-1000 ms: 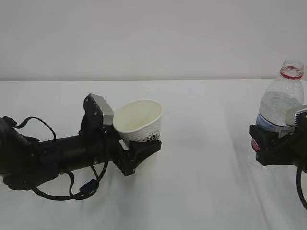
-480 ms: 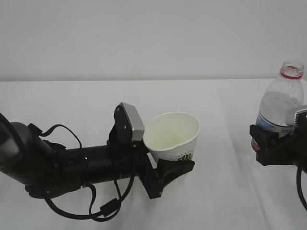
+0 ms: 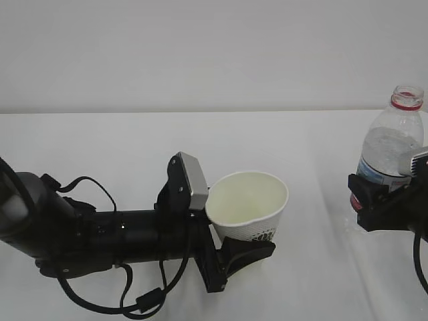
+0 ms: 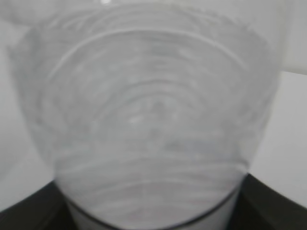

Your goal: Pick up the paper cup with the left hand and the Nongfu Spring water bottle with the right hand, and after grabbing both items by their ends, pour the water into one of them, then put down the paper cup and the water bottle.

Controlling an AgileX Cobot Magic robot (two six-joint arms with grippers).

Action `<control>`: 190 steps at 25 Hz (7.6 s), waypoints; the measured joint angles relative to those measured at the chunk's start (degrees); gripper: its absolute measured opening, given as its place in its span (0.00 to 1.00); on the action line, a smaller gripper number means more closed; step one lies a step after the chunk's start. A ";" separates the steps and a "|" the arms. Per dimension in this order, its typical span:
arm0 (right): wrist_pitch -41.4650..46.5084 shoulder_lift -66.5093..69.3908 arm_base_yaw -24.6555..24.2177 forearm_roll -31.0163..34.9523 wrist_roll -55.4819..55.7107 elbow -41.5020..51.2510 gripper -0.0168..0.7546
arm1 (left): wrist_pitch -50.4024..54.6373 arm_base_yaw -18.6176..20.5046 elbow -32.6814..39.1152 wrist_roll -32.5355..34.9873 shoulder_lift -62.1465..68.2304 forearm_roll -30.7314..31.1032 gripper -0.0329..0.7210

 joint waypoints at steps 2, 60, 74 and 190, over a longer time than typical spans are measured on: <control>0.00 0.00 0.00 0.00 0.00 0.00 0.66 | 0.12 0.00 0.00 -0.37 0.00 0.66 0.76; 0.10 -12.20 0.00 1.89 0.00 7.48 0.66 | 0.74 0.00 0.00 -2.43 0.00 1.23 0.76; 0.10 -12.20 0.00 1.89 0.00 7.48 0.66 | 0.74 0.00 0.00 -2.43 0.00 1.23 0.76; 0.53 -12.20 0.00 1.13 -36.93 2.92 0.66 | 3.92 -7.41 -7.89 -7.76 0.11 4.47 0.76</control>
